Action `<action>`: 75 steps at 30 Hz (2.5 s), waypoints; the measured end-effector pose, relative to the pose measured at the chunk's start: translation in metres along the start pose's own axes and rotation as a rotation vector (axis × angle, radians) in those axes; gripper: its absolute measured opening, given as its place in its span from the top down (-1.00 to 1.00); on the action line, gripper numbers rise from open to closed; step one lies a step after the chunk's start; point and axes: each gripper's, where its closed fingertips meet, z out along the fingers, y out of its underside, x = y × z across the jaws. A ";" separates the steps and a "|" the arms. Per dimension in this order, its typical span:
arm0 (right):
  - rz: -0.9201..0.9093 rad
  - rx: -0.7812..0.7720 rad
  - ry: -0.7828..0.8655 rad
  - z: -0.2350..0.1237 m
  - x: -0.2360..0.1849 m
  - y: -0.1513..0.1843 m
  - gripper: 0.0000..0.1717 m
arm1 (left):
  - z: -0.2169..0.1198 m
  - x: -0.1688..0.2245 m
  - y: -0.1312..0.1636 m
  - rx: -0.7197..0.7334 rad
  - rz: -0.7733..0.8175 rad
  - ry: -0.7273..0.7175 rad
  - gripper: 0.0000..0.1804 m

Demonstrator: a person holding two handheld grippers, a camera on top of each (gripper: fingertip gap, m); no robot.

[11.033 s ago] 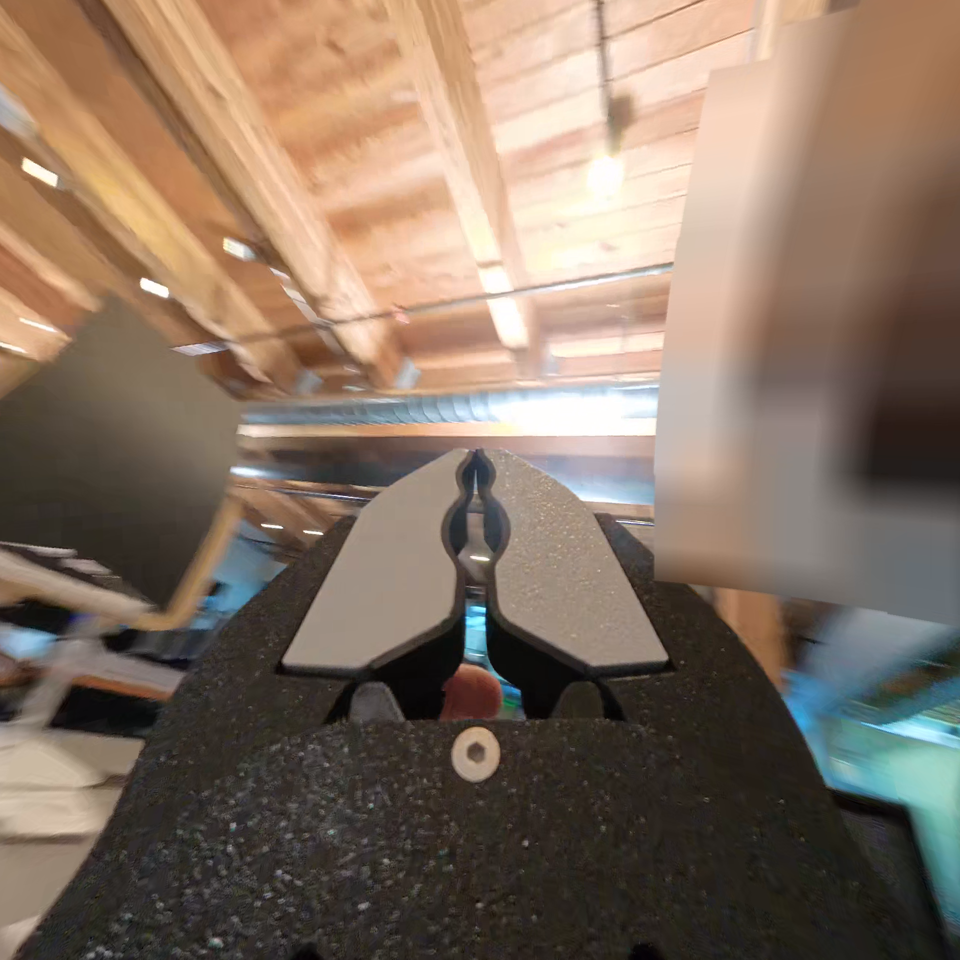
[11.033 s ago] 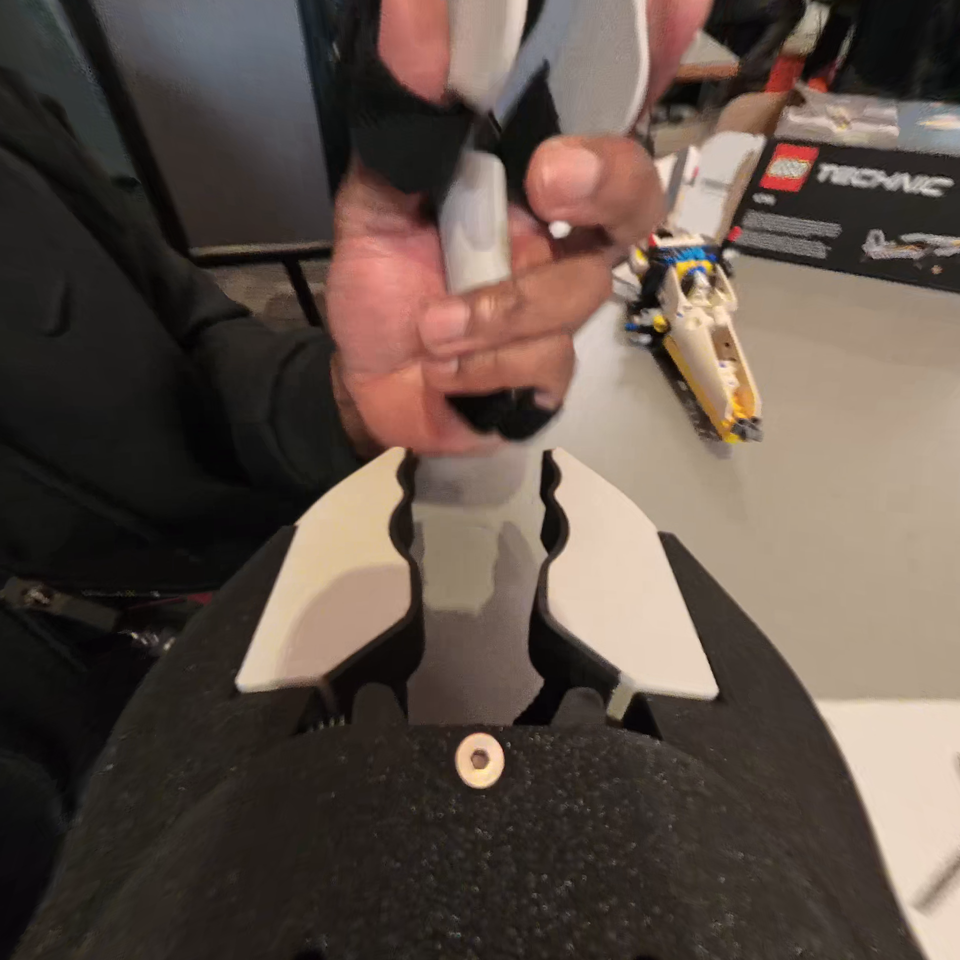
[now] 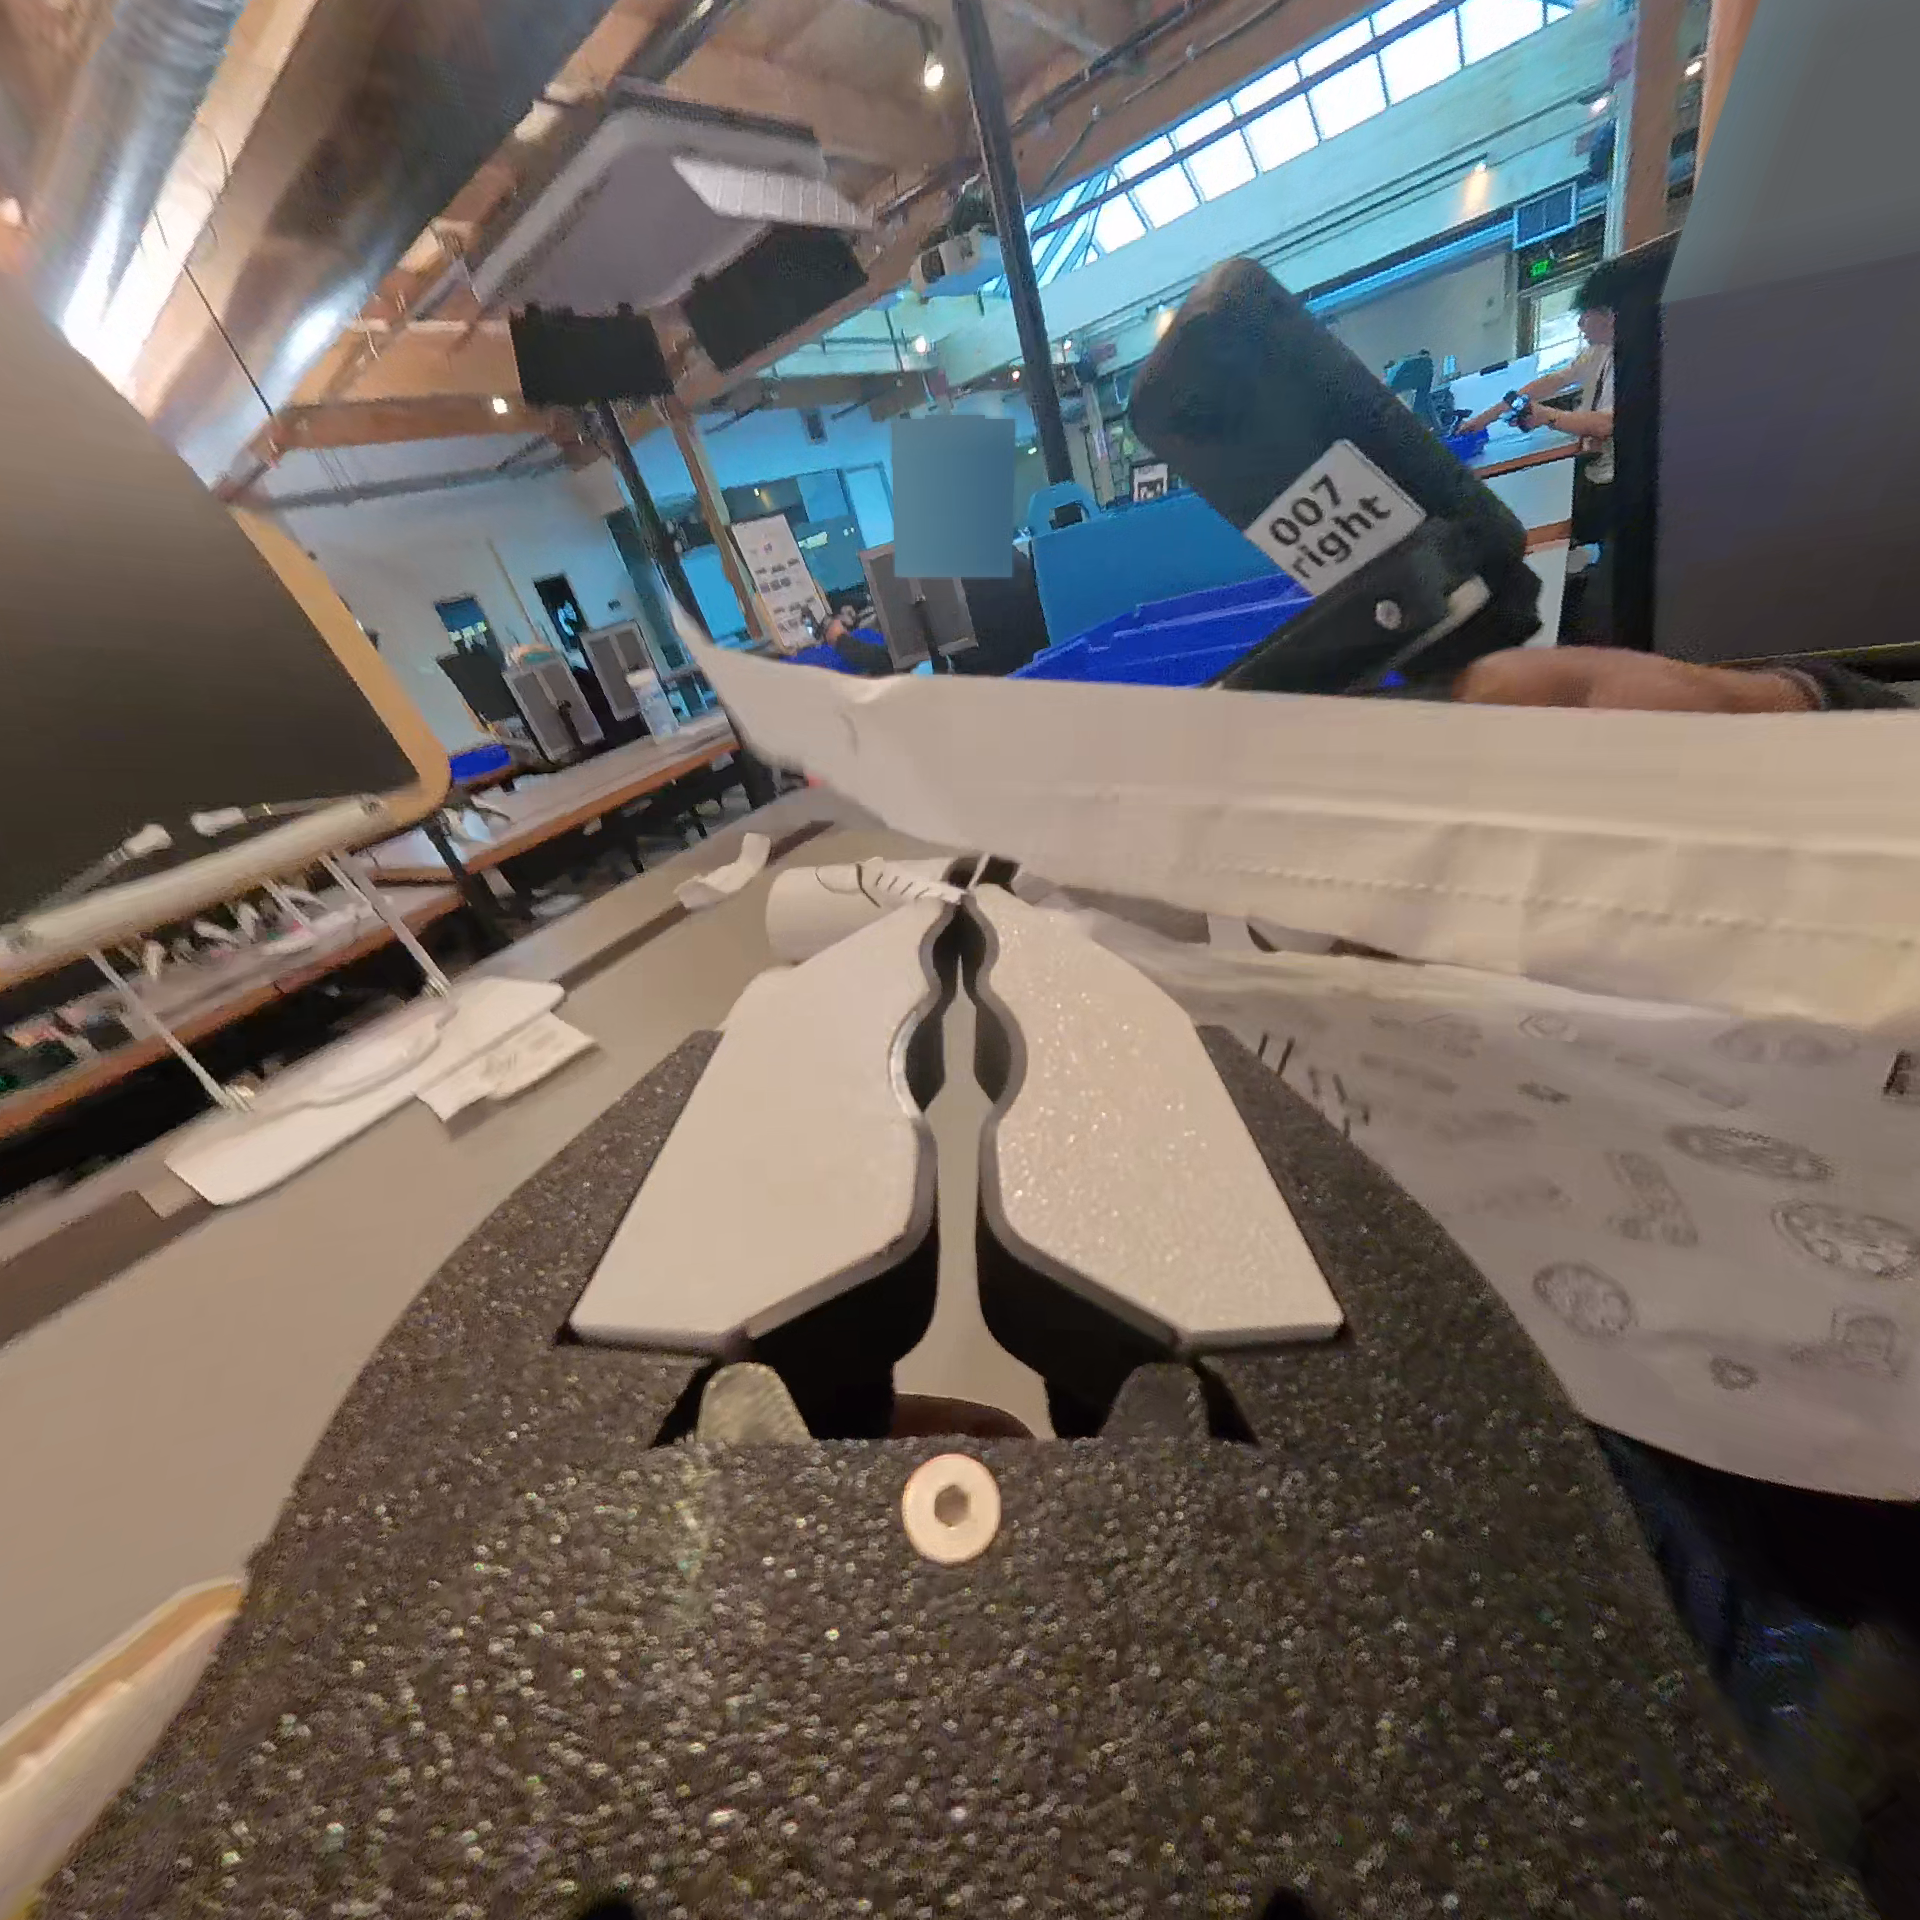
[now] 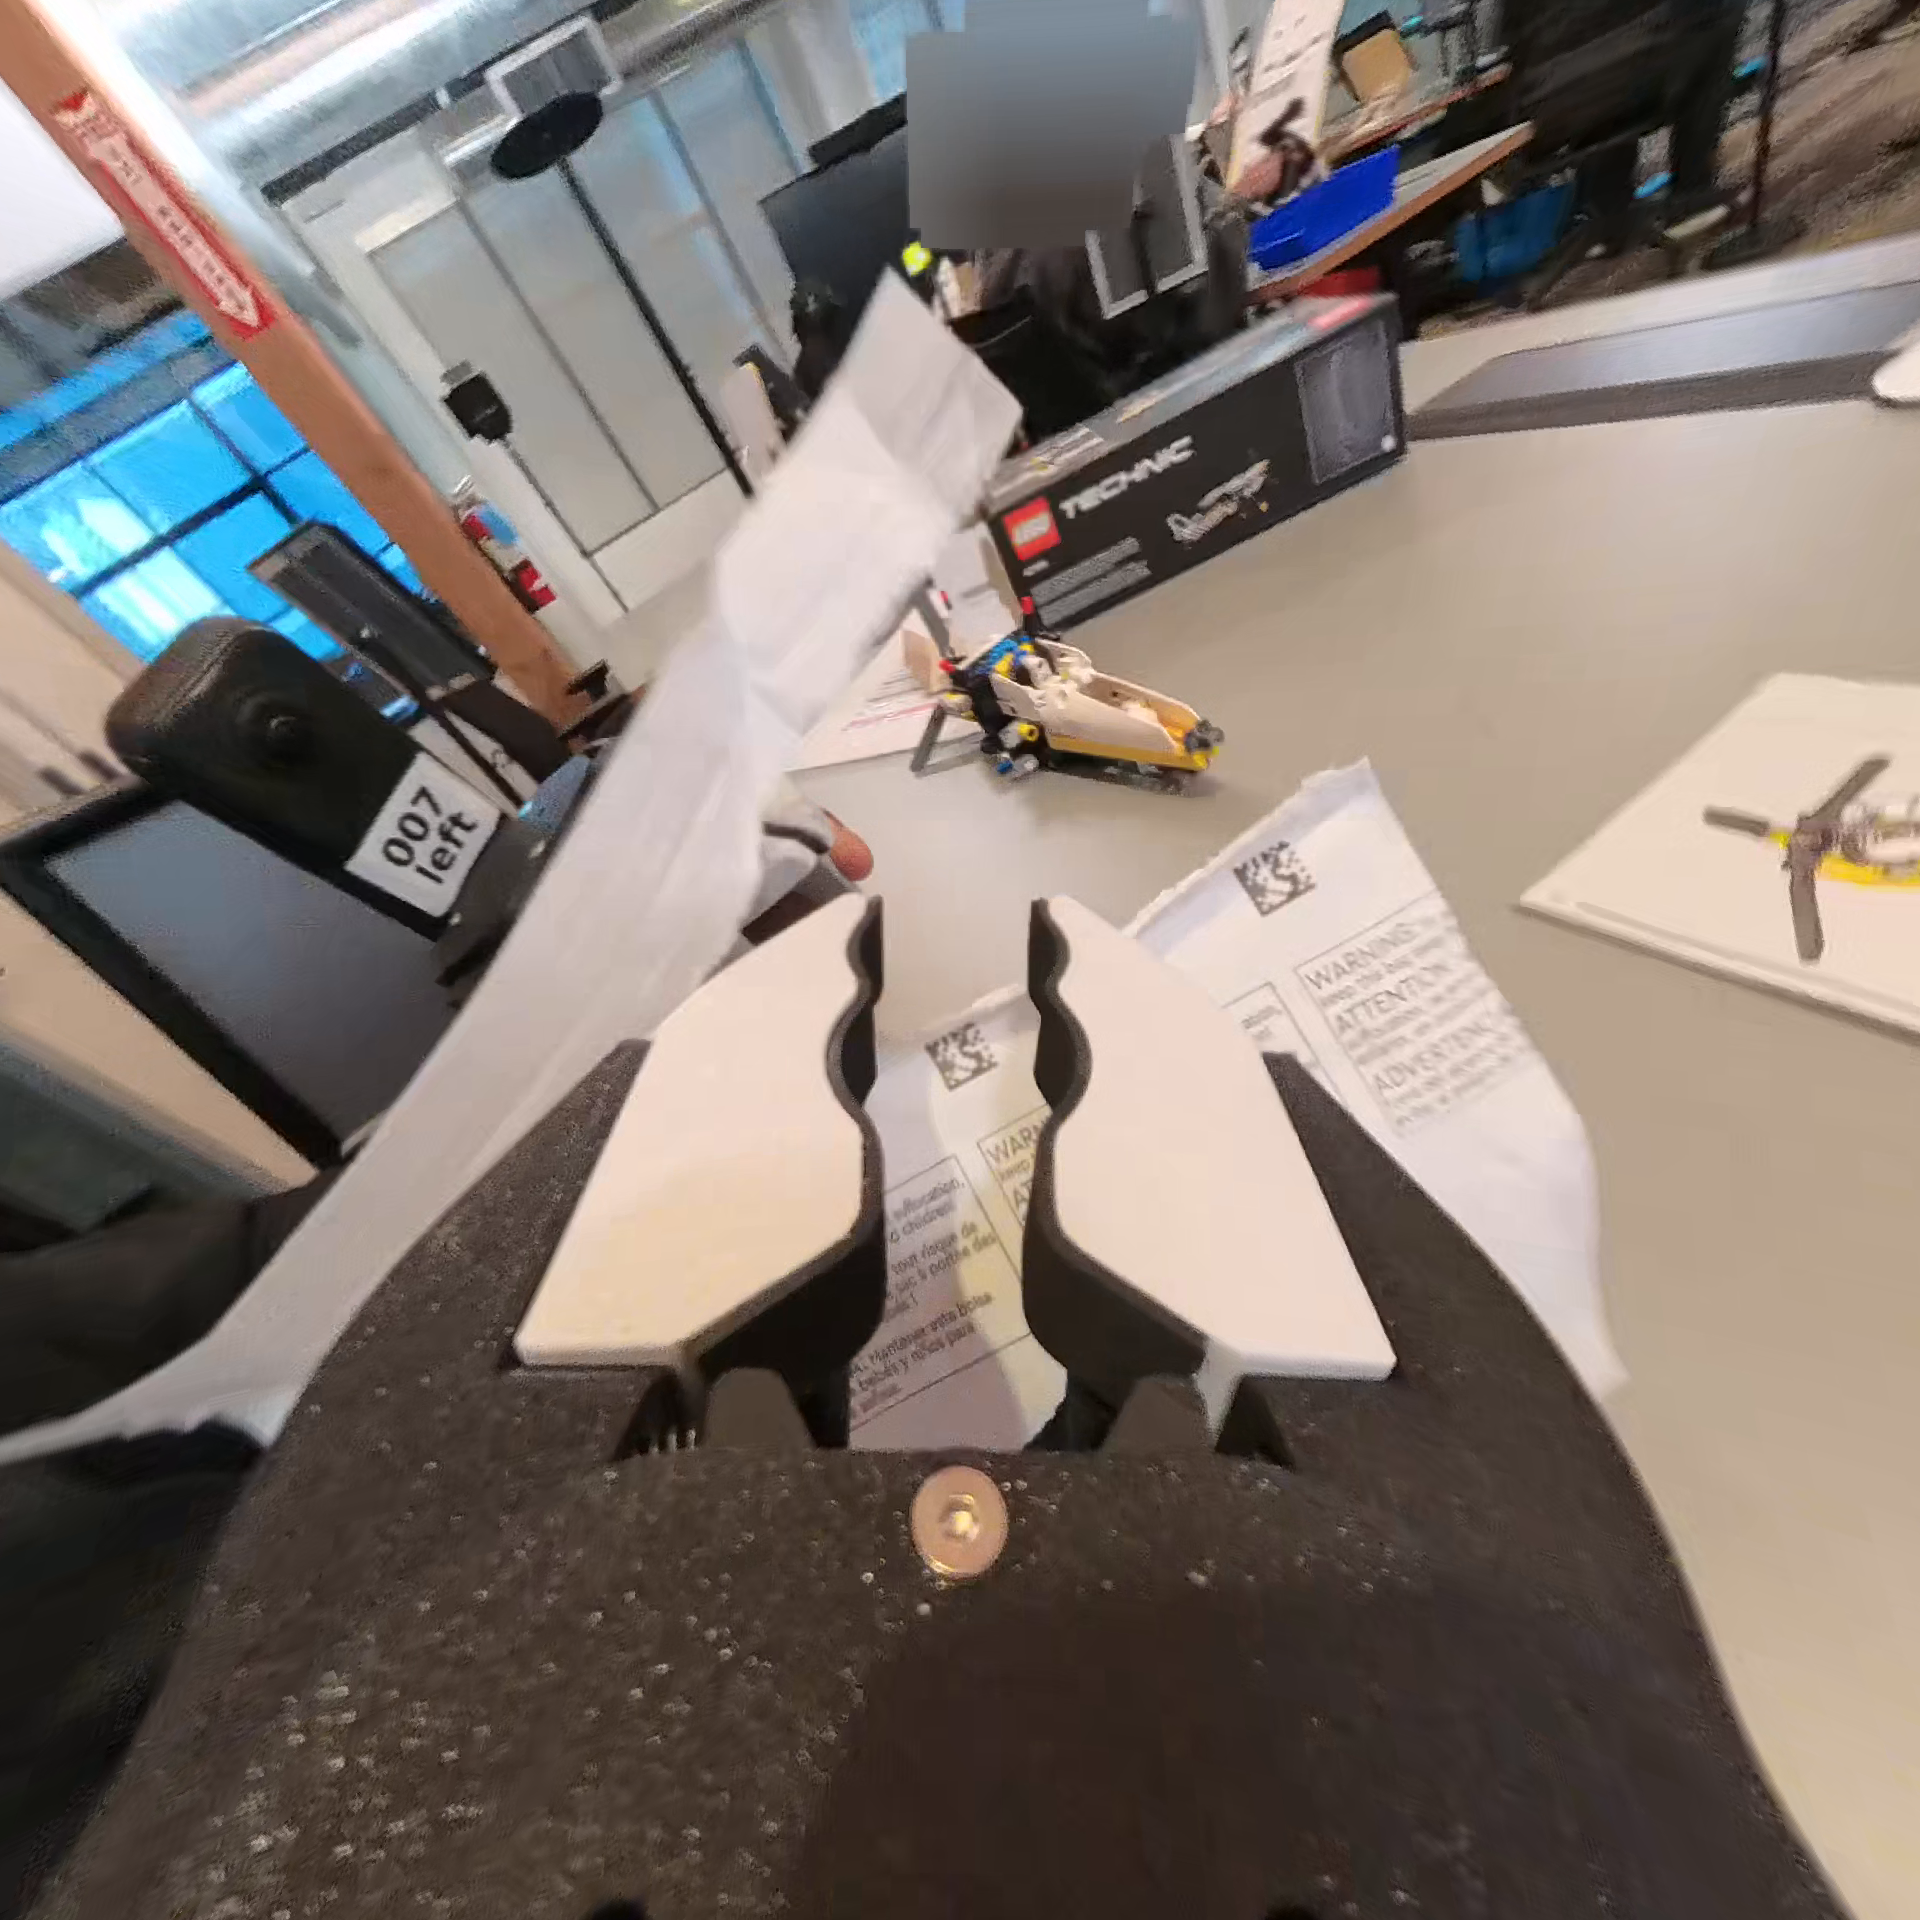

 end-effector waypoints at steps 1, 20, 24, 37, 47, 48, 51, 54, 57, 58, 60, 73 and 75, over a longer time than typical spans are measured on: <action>0.021 0.006 0.016 0.002 0.005 0.007 0.69 | 0.001 -0.002 0.007 -0.011 -0.038 -0.003 0.99; -0.040 0.010 0.196 0.003 0.052 0.036 0.69 | -0.027 -0.013 0.130 -0.756 -0.446 -0.048 0.74; -0.035 0.061 0.191 -0.003 0.051 0.032 0.72 | -0.011 -0.003 0.141 -0.829 -0.578 0.083 0.79; -0.158 0.053 0.192 -0.010 0.041 0.025 0.65 | 0.017 -0.027 0.120 -0.727 -0.678 0.032 0.99; -0.705 -0.103 0.398 0.019 -0.027 0.006 0.65 | -0.001 -0.075 -0.003 -0.255 -0.504 -0.358 0.98; -0.733 -0.119 0.428 0.024 -0.025 0.007 0.63 | -0.004 -0.072 -0.011 -0.224 -0.507 -0.359 0.98; -0.790 -0.111 0.472 0.034 -0.016 0.005 0.49 | -0.014 -0.065 -0.027 -0.155 -0.543 -0.351 0.98; -0.789 -0.074 0.388 0.044 -0.021 0.006 0.34 | -0.023 -0.057 -0.032 -0.090 -0.641 -0.324 0.98; -0.753 -0.052 0.286 0.051 -0.034 0.009 0.30 | -0.029 -0.052 -0.034 -0.036 -0.712 -0.308 0.98; -0.757 -0.045 0.284 0.051 -0.036 0.009 0.38 | -0.030 -0.050 -0.034 -0.028 -0.715 -0.304 0.98; -0.768 -0.024 0.283 0.049 -0.038 0.006 0.48 | -0.032 -0.049 -0.035 -0.022 -0.695 -0.313 0.98; -0.725 -0.003 0.266 0.037 -0.040 0.002 0.65 | -0.033 -0.044 -0.042 -0.003 -0.608 -0.356 0.99; -0.750 0.003 0.318 0.038 -0.042 0.001 0.52 | -0.032 -0.042 -0.043 0.008 -0.613 -0.363 0.98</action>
